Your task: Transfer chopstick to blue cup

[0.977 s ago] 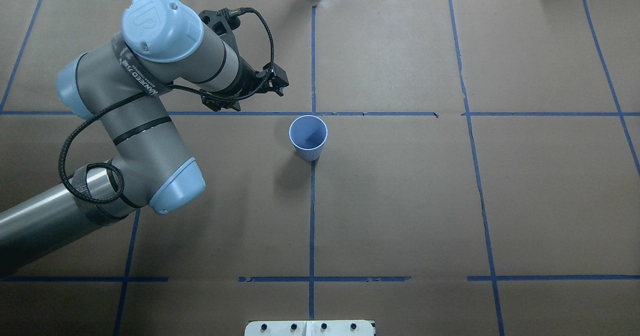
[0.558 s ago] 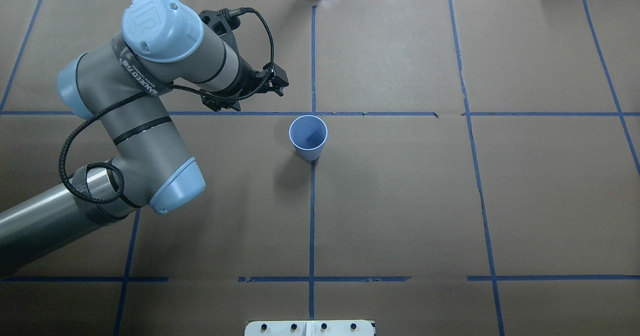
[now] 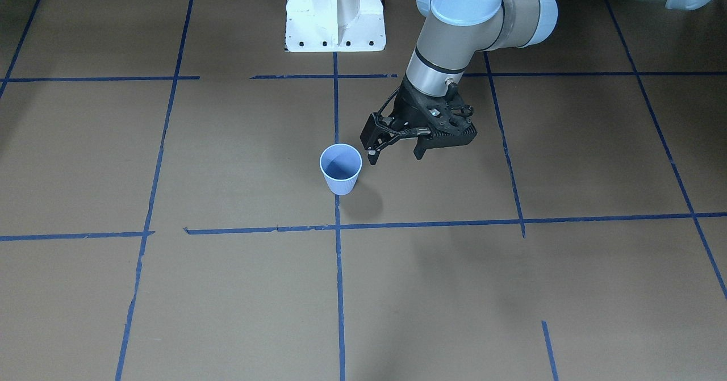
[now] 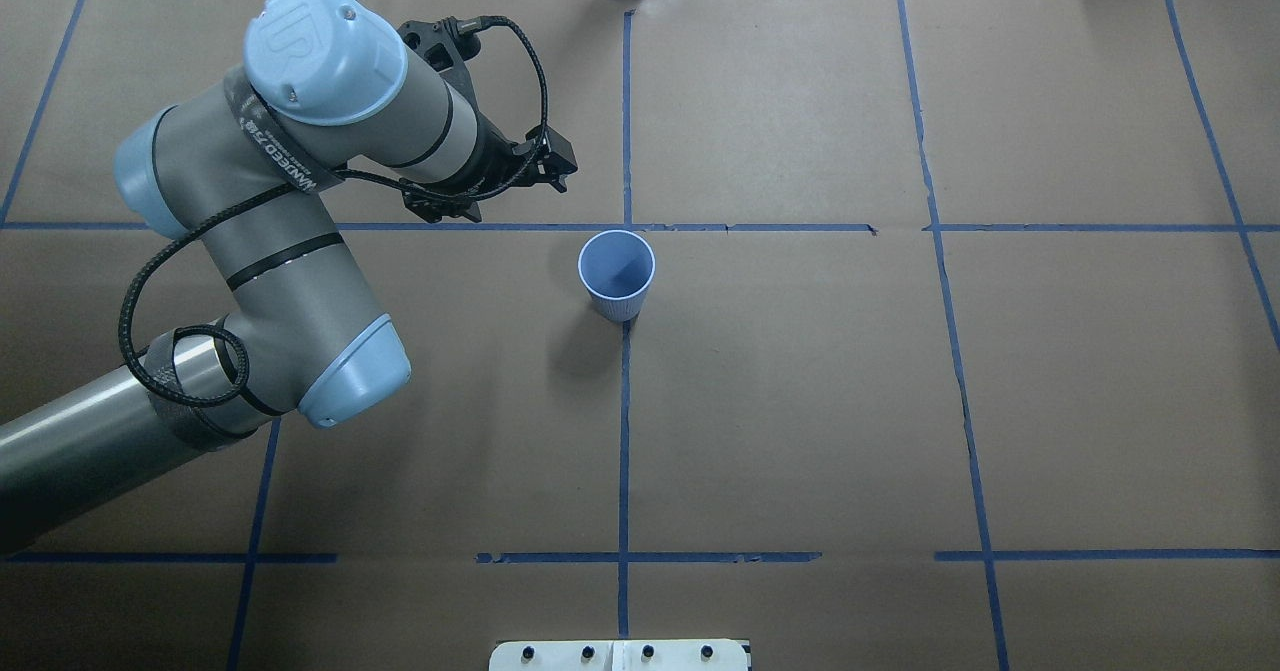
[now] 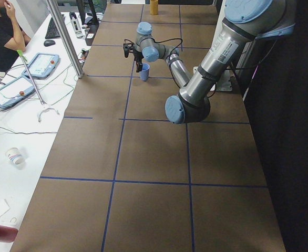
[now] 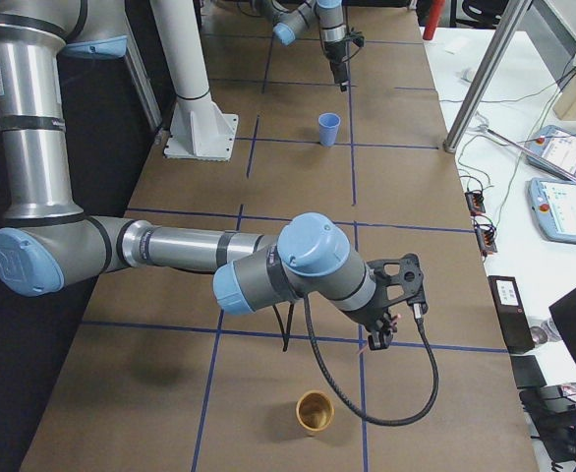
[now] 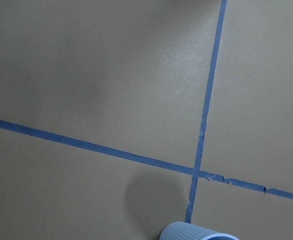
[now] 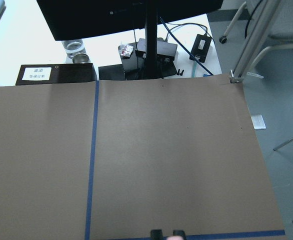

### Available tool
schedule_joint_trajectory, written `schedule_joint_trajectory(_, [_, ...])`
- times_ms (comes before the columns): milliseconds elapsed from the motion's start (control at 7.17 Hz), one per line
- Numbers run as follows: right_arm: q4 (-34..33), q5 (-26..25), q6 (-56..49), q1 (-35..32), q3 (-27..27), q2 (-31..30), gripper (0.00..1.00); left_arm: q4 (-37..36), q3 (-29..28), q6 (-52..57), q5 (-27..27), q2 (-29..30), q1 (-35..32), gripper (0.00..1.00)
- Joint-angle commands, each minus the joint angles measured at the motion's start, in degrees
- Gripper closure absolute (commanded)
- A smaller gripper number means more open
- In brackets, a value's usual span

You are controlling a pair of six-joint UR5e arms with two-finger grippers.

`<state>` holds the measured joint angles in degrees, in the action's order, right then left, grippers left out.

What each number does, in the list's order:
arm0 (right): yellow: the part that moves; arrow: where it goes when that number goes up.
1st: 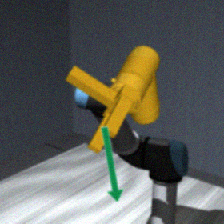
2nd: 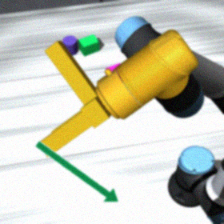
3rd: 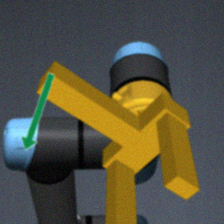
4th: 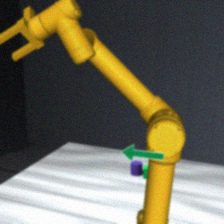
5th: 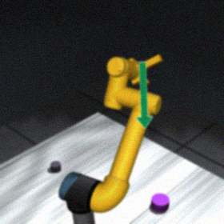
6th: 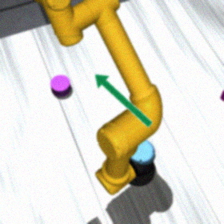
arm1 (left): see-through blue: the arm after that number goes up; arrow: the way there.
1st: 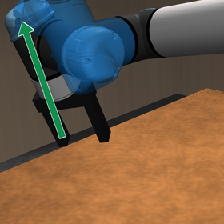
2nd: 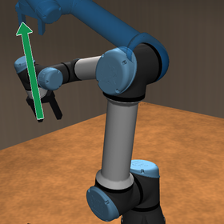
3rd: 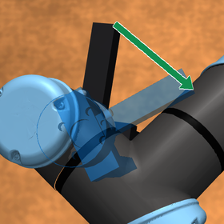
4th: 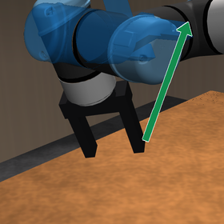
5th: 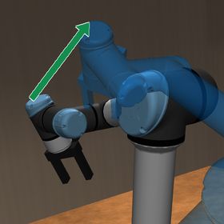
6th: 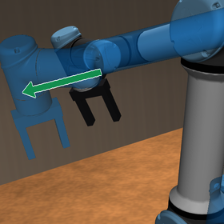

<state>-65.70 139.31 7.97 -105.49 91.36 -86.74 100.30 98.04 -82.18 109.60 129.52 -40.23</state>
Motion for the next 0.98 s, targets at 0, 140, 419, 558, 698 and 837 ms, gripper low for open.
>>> schedule_joint_trajectory(0, [-1.0, 6.1, 18.3, 14.3, 9.1, 3.4, 0.99, 0.1, 0.7, 0.7, 0.0, -0.7, -0.4, 0.0])
schedule_joint_trajectory(140, [-0.8, 5.6, 33.4, 22.1, 10.0, 9.9, 0.98, 0.7, 1.0, 1.4, 0.1, -2.5, -1.0, 0.0])
schedule_joint_trajectory(419, [-0.7, -0.9, 57.6, 35.5, 10.0, 24.2, 0.98, 2.2, 1.4, 1.9, 0.2, -4.7, -1.9, 0.0])
schedule_joint_trajectory(558, [-0.5, -6.6, 63.2, 41.6, 11.5, 27.6, 0.98, 2.3, 1.4, 2.9, 0.2, -6.3, -2.2, 0.0])
schedule_joint_trajectory(698, [-0.6, -12.5, 66.3, 47.7, 14.1, 28.8, 0.98, 2.5, 2.1, 3.9, 0.1, -7.3, -2.6, 0.0])
schedule_joint_trajectory(837, [-0.6, -20.0, 71.1, 53.8, 15.2, 30.9, 0.98, 2.6, 2.0, 4.0, 0.1, -7.4, -2.8, 0.0])
